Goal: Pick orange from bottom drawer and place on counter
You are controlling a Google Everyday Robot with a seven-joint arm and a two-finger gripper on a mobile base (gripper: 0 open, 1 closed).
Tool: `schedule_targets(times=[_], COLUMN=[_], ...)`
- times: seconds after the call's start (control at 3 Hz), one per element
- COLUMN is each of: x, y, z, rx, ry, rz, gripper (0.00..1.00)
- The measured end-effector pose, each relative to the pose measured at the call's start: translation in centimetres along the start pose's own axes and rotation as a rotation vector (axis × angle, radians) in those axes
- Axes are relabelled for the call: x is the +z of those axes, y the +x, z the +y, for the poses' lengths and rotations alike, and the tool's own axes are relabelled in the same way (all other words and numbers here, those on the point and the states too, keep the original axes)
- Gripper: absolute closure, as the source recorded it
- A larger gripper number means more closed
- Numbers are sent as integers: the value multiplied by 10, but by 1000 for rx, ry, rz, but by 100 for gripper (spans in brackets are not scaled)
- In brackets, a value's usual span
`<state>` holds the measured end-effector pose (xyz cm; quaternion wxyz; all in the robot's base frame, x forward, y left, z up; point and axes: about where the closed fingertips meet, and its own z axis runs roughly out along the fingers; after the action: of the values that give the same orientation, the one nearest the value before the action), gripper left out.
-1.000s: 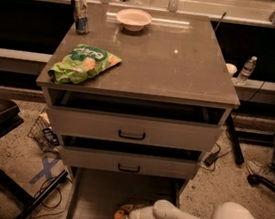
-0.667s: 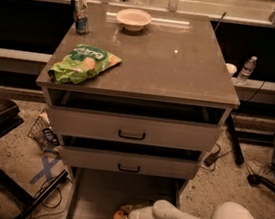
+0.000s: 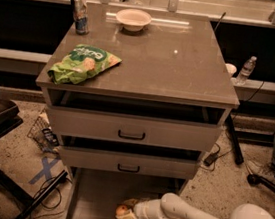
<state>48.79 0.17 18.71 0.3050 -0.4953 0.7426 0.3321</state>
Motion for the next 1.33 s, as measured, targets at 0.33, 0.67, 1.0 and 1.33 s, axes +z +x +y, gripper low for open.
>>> schedule_targets(times=[0.33,0.67,1.0,1.33], x=[-55,-109,-177,-230], y=[-44,-80,-118,-146], z=[10,25,45,54], rx=[6,21,52,76], ry=[-37,-62,-39,15], rz=[-43,-66,-76,-79], gripper=[100,100,100,100])
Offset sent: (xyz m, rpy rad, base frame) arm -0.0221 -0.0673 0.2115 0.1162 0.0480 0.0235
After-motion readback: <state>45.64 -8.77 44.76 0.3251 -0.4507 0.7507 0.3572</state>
